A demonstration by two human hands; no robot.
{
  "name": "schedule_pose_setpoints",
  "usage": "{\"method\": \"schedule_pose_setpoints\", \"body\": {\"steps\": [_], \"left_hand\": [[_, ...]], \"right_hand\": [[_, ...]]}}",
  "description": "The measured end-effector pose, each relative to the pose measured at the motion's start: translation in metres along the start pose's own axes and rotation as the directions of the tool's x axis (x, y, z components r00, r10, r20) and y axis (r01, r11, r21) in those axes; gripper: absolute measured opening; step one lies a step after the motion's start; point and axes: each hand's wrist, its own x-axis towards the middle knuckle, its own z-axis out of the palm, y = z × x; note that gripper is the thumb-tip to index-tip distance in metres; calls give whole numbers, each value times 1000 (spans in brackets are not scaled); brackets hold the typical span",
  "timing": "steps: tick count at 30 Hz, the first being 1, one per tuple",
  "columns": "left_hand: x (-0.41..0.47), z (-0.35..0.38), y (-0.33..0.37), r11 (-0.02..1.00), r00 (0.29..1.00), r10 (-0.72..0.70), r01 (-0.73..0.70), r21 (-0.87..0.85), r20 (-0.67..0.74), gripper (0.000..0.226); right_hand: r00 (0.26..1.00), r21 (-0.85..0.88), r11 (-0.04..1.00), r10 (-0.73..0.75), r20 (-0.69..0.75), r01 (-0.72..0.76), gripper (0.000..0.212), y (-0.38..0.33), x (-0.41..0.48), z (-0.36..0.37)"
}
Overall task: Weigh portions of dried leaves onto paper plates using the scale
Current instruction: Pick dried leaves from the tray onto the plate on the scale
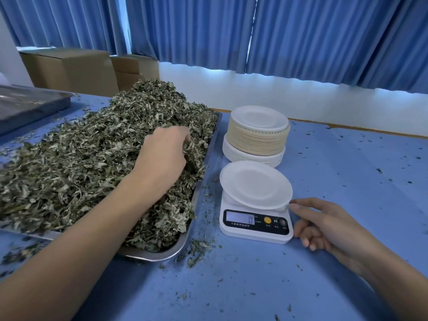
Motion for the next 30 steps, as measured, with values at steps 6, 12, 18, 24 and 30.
{"method": "schedule_pose_setpoints", "body": {"steps": [6,12,18,24,30], "left_hand": [[13,-12,-5,997,998,-54,51,-56,-39,45],[21,-15,-8,980,995,-95,89,-177,-22,25],[15,-16,-7,953,991,-114,91,-288,-63,25],[14,-26,-1,941,984,-76,16,-339,-164,25],[23,-24,27,848,998,-12,-27,-530,-69,19]], "right_hand": [[1000,1,1000,-3,-30,3,31,2,4,-8],[999,14,1000,-5,-40,6,31,3,6,-8],[998,52,999,13,-58,-10,32,0,7,-9],[999,48,999,3,-53,0,32,3,5,-8],[998,55,998,3,-57,0,32,2,5,-9]]}}
